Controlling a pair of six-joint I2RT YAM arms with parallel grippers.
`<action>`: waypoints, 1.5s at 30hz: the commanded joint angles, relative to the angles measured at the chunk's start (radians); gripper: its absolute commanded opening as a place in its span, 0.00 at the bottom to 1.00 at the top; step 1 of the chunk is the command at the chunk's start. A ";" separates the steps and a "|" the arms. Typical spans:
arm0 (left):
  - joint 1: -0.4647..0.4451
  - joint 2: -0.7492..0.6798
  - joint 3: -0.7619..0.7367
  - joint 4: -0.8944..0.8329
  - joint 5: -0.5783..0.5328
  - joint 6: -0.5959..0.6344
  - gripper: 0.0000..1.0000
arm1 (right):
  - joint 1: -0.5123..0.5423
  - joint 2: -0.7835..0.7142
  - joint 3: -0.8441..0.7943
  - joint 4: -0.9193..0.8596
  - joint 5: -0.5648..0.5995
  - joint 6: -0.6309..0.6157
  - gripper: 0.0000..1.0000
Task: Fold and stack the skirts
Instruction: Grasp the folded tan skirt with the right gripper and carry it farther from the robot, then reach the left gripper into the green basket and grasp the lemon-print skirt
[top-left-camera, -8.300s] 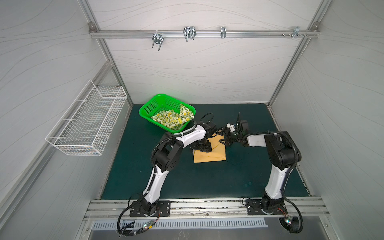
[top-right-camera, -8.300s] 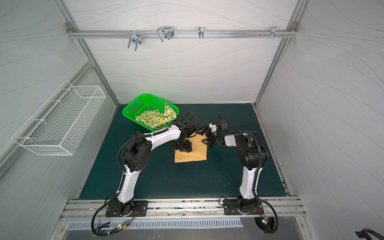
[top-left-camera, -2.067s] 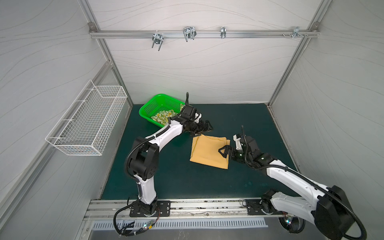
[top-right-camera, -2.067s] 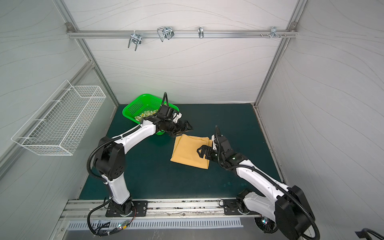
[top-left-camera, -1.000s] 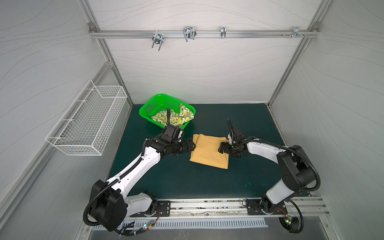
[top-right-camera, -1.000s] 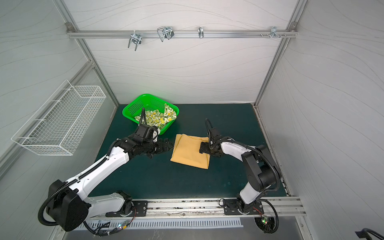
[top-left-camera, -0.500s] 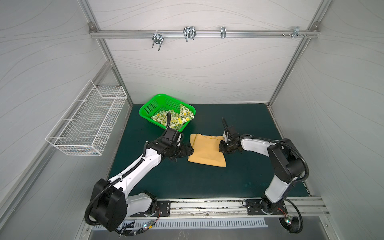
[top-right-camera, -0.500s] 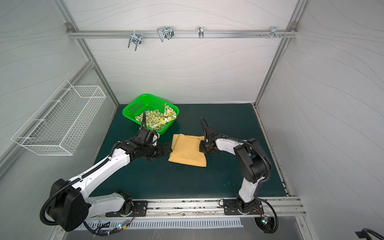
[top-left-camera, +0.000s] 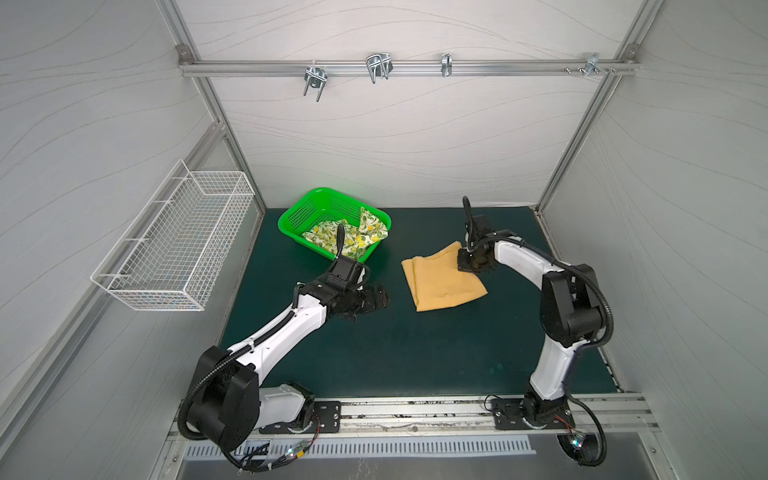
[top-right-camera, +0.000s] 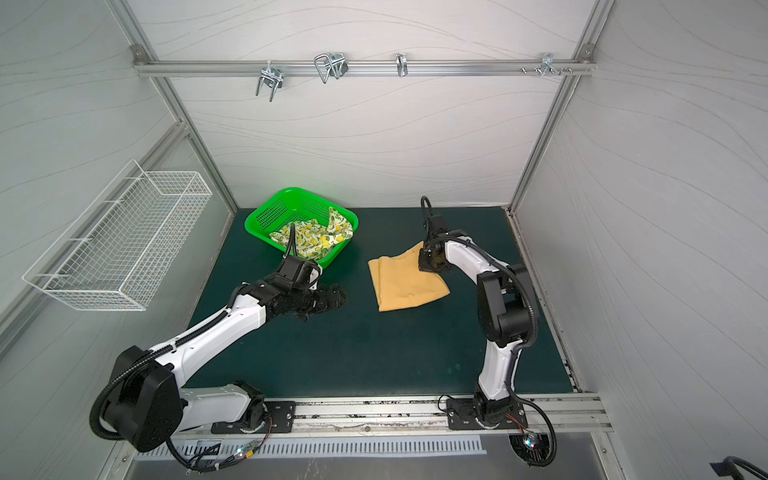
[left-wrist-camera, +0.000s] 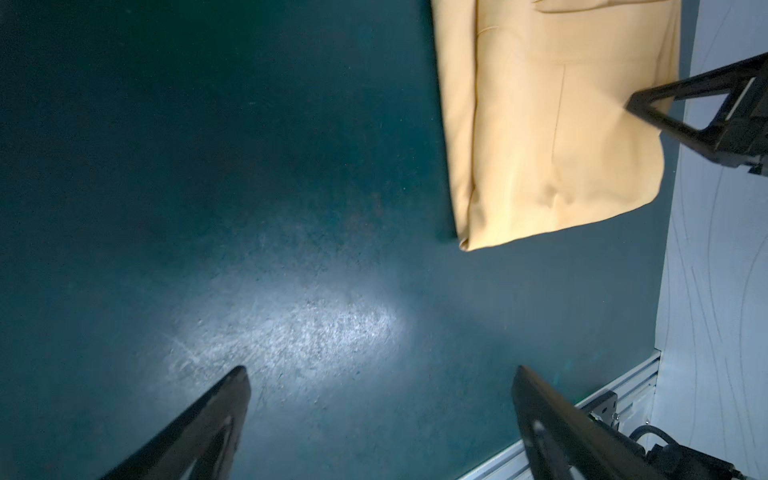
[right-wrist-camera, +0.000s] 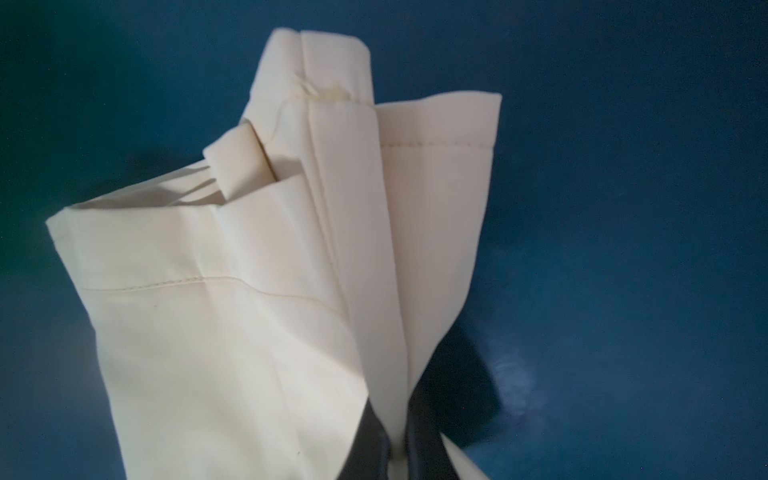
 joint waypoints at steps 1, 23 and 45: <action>0.007 0.038 0.014 0.074 0.023 -0.009 0.99 | -0.070 0.071 0.092 -0.113 0.097 -0.104 0.00; 0.013 0.168 0.083 0.077 0.032 0.024 0.98 | -0.269 0.686 1.007 -0.384 0.363 -0.323 0.00; 0.080 0.193 0.500 -0.159 -0.173 0.028 0.99 | -0.162 0.044 0.461 -0.059 -0.102 -0.009 0.99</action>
